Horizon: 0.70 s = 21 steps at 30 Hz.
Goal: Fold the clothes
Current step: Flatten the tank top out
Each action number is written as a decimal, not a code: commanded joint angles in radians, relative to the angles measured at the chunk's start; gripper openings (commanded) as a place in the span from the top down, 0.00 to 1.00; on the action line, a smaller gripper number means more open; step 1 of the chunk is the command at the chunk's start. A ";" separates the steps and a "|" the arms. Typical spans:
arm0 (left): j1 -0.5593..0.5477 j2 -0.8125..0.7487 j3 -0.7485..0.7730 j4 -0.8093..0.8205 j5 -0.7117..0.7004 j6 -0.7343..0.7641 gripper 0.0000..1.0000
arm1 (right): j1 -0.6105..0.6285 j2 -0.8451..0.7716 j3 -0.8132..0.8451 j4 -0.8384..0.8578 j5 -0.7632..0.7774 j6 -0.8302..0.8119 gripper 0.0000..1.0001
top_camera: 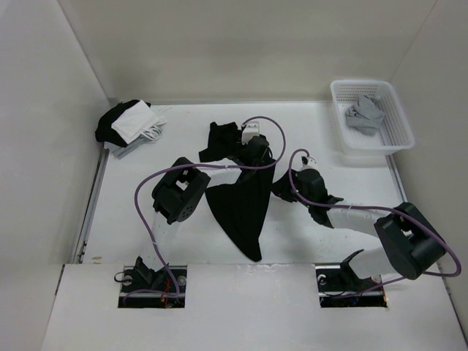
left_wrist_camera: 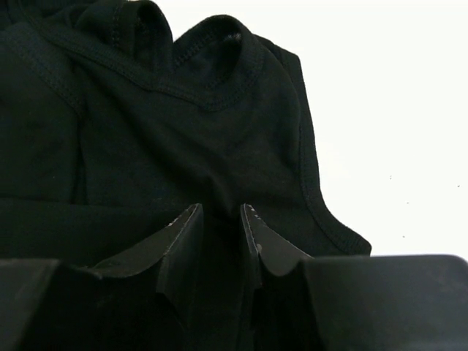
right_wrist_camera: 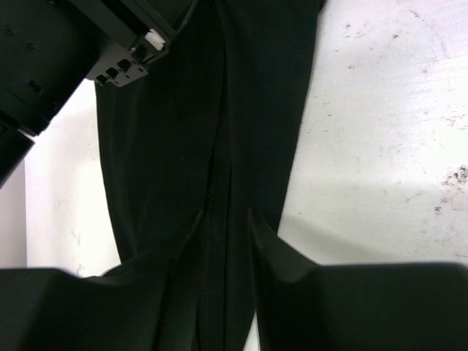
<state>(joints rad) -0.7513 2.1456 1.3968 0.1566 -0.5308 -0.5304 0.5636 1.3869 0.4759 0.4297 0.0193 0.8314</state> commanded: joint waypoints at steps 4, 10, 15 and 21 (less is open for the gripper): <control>0.005 -0.020 0.008 0.070 -0.006 0.003 0.74 | -0.029 0.035 0.036 0.066 0.008 0.017 0.59; 0.008 -0.018 0.010 0.070 -0.005 0.003 0.79 | -0.052 0.067 0.047 0.061 0.011 0.029 0.58; 0.011 -0.009 0.014 0.063 0.012 0.003 0.83 | -0.058 0.064 0.040 0.070 0.005 0.028 0.58; 0.013 -0.013 -0.004 0.070 0.025 -0.003 0.82 | -0.077 0.067 0.041 0.070 0.001 0.026 0.58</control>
<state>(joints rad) -0.7464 2.1456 1.3964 0.1848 -0.5186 -0.5304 0.5026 1.4502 0.4843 0.4358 0.0185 0.8536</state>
